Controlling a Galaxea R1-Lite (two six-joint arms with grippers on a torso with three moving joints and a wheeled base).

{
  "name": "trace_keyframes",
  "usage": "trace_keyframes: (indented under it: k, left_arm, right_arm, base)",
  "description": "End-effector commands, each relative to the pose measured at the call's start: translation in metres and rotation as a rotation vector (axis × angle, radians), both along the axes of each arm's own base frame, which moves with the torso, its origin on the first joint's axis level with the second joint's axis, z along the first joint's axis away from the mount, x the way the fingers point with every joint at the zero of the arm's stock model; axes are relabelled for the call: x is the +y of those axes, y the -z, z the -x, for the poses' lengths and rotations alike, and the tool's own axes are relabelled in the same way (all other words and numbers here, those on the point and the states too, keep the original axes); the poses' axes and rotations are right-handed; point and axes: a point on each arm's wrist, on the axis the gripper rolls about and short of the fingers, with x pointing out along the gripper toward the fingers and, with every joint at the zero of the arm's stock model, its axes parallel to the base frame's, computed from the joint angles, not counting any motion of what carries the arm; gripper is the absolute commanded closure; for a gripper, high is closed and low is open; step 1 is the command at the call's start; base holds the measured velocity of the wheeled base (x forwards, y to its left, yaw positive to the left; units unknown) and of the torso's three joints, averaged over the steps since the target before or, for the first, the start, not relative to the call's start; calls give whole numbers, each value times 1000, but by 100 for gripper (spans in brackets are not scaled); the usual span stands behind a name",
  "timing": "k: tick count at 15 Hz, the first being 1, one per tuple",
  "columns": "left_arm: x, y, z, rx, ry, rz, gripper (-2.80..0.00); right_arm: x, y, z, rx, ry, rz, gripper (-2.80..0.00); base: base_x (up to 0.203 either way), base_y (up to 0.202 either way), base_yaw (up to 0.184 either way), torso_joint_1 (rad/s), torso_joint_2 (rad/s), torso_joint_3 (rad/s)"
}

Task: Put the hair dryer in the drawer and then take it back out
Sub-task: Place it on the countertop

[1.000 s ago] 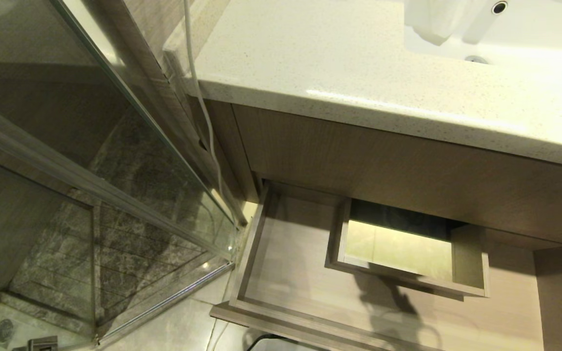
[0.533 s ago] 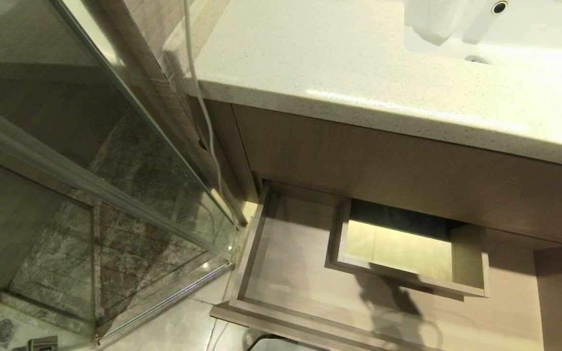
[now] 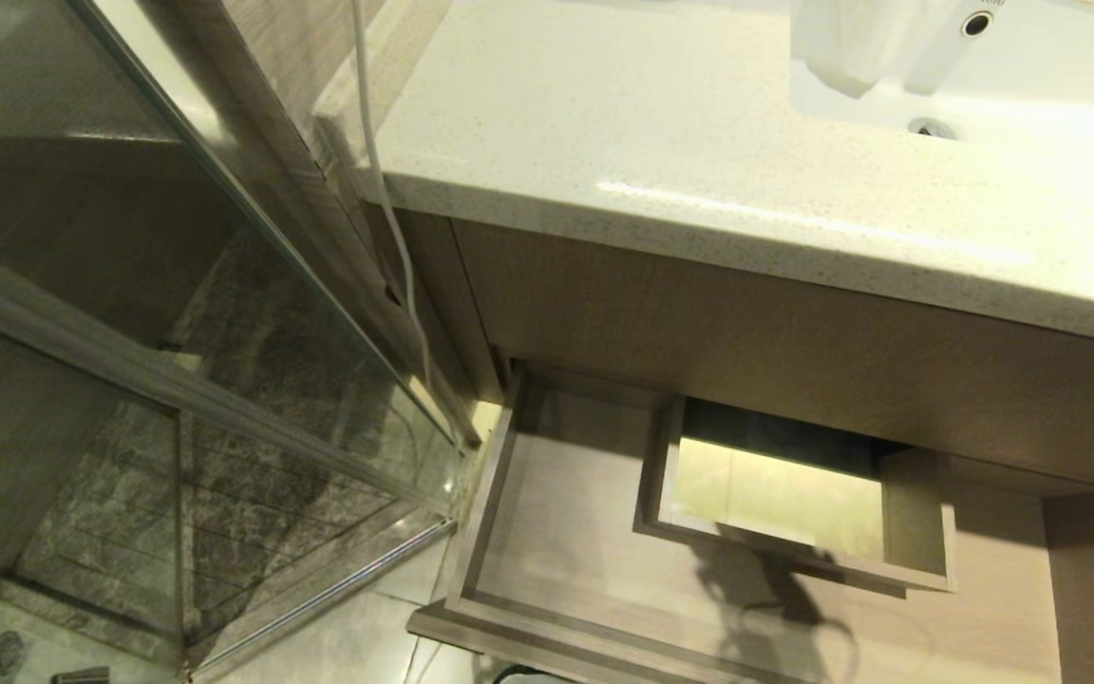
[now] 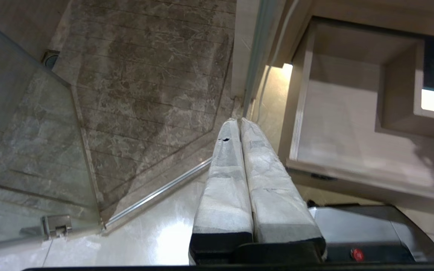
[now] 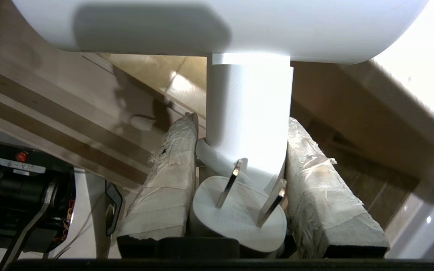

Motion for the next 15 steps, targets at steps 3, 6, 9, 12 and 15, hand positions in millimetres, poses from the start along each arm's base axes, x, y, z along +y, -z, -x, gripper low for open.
trace_keyframes:
  k: [3,6,9,12,15]
  left_arm:
    - [0,0,0,0,0,0,0]
    - [0,0,0,0,0,0,0]
    - [0,0,0,1,0,0,0]
    - [0,0,0,0,0,0,0]
    - [0,0,0,1,0,0,0]
  right_arm:
    - [2,-2,2,-17,-36,12,0]
    - [3,-5,3,-28,-35,21,0]
    - [4,-5,5,-32,-36,23,0]
    - [4,-4,5,-26,-37,19,0]
    - [4,-5,4,-27,-36,20,0]
  base:
    - [0,0,0,294,-6,281]
    - [0,0,0,248,-26,212]
    - [0,0,0,52,-13,54]
    - [0,0,0,0,0,0]
    - [0,0,0,0,0,0]
